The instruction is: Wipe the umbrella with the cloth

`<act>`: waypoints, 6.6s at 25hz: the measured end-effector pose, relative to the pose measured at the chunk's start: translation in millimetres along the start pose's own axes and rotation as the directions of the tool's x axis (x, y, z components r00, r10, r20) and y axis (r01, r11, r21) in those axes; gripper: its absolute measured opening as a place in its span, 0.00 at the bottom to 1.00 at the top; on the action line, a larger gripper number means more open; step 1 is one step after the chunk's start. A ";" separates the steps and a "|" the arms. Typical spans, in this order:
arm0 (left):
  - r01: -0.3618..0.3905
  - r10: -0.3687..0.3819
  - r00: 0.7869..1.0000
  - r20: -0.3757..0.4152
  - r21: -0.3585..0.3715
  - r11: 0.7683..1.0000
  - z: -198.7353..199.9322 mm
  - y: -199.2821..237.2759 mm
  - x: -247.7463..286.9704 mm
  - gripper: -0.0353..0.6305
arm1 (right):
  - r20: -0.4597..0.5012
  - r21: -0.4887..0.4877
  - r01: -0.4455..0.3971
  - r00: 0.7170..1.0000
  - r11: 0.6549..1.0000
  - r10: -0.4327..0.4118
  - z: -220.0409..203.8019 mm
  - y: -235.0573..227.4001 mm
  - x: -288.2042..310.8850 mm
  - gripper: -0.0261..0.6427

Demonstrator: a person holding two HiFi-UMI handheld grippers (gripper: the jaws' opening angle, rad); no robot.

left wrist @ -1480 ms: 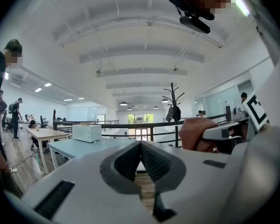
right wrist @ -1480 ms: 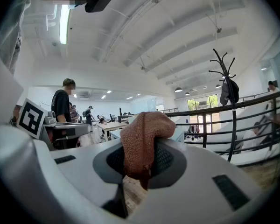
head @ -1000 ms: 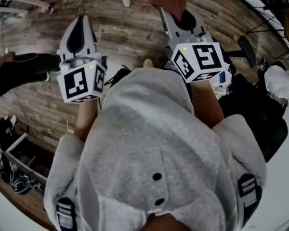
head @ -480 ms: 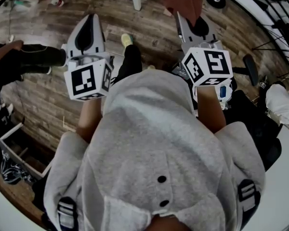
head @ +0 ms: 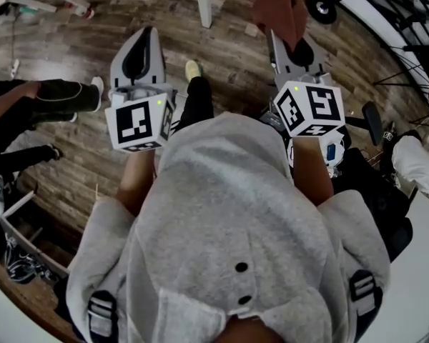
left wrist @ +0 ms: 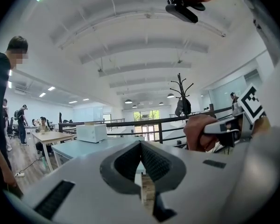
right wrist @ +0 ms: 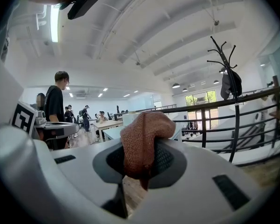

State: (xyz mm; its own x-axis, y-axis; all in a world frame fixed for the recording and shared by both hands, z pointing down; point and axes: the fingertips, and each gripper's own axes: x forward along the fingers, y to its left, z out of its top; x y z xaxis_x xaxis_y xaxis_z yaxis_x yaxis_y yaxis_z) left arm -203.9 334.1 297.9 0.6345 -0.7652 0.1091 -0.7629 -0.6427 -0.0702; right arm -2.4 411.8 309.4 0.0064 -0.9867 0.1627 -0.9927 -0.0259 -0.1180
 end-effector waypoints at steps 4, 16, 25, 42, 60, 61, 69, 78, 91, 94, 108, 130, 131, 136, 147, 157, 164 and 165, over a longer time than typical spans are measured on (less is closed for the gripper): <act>0.012 -0.012 1.000 -0.025 -0.014 1.000 -3.0 17.8 41.5 0.08 | -0.026 0.001 0.006 1.000 1.000 -0.006 4.2 -9.6 39.3 0.15; 0.058 -0.059 0.998 -0.039 -0.030 0.998 10.2 104.7 179.8 0.08 | -0.050 -0.018 0.055 0.997 0.998 -0.055 41.5 -26.7 185.9 0.15; 0.107 -0.108 0.994 -0.015 -0.037 0.994 12.5 154.9 233.7 0.08 | -0.072 -0.060 0.087 0.993 0.994 -0.091 56.2 -13.2 253.4 0.15; 0.144 -0.146 0.988 -0.042 -0.044 0.989 2.6 184.0 292.1 0.08 | -0.083 -0.127 0.111 0.989 0.986 -0.122 75.8 -31.2 315.6 0.15; 0.071 -0.070 0.993 -0.095 0.005 0.997 12.4 158.0 402.6 0.08 | -0.141 -0.116 0.005 0.990 0.993 -0.021 86.8 -128.7 409.5 0.15; 0.065 -0.064 0.993 -0.098 0.007 0.998 13.7 156.1 408.4 0.08 | -0.147 -0.117 -0.006 0.989 0.993 -0.011 87.6 -133.7 414.7 0.15; 0.013 -0.008 0.990 -0.142 0.037 0.999 8.6 139.6 442.1 0.08 | -0.197 -0.111 -0.097 0.978 0.989 0.074 79.8 -168.3 450.0 0.15; -0.040 0.061 0.982 -0.180 0.117 0.992 -0.3 117.6 463.6 0.08 | -0.227 -0.087 -0.177 0.962 0.980 0.154 67.7 -204.5 473.4 0.15; 0.082 0.004 0.911 -0.413 0.191 0.978 -93.7 119.4 474.6 0.08 | -0.296 -0.118 -0.277 0.926 0.954 0.233 53.9 -209.1 512.3 0.15; 0.137 -0.041 0.865 -0.500 0.158 0.978 -133.7 124.3 479.4 0.09 | -0.321 -0.137 -0.288 0.918 0.948 0.232 48.2 -207.9 526.2 0.15; 0.324 -0.191 0.648 -0.737 0.040 0.945 -242.8 139.9 495.9 0.34 | -0.454 -0.183 -0.306 0.869 0.934 0.196 15.5 -207.0 587.4 0.15; 0.309 -0.206 0.557 -0.804 -0.030 0.951 -276.8 155.3 503.3 0.32 | -0.589 -0.247 -0.270 0.805 0.931 0.077 -32.9 -209.2 623.3 0.15; 0.276 -0.194 0.566 -0.801 -0.037 0.960 -276.4 158.6 507.8 0.31 | -0.590 -0.246 -0.267 0.804 0.932 0.075 -34.7 -210.0 623.8 0.15; 0.210 -0.163 0.584 -0.795 -0.046 0.977 -277.0 167.6 523.9 0.31 | -0.605 -0.230 -0.259 0.793 0.938 0.071 -51.5 -214.2 632.1 0.15; 0.243 -0.219 0.570 -0.792 -0.092 0.966 -275.8 168.1 528.6 0.31 | -0.681 -0.182 -0.247 0.730 0.952 0.059 -106.2 -213.7 659.2 0.15; 0.253 -0.235 0.590 -0.772 -0.100 0.962 -273.6 169.4 528.8 0.31 | -0.730 -0.163 -0.303 0.678 0.939 0.092 -134.2 -181.6 659.2 0.15; 0.249 -0.239 0.597 -0.766 -0.107 0.963 -274.7 168.7 528.5 0.31 | -0.753 -0.144 -0.357 0.644 0.923 0.132 -146.1 -160.0 654.3 0.15; 0.248 -0.239 0.598 -0.765 -0.107 0.963 -274.4 168.5 528.3 0.30 | -0.756 -0.139 -0.365 0.640 0.921 0.139 -147.1 -156.9 653.1 0.15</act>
State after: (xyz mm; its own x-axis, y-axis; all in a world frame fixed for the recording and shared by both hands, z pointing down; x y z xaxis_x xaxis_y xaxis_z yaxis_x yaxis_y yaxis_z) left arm -31.3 -167.8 615.8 0.4670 -0.2739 0.8408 -0.5901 -0.8046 0.0657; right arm 139.9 -204.8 578.3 -0.2252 -0.5132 0.8282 -0.9331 0.3582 -0.0318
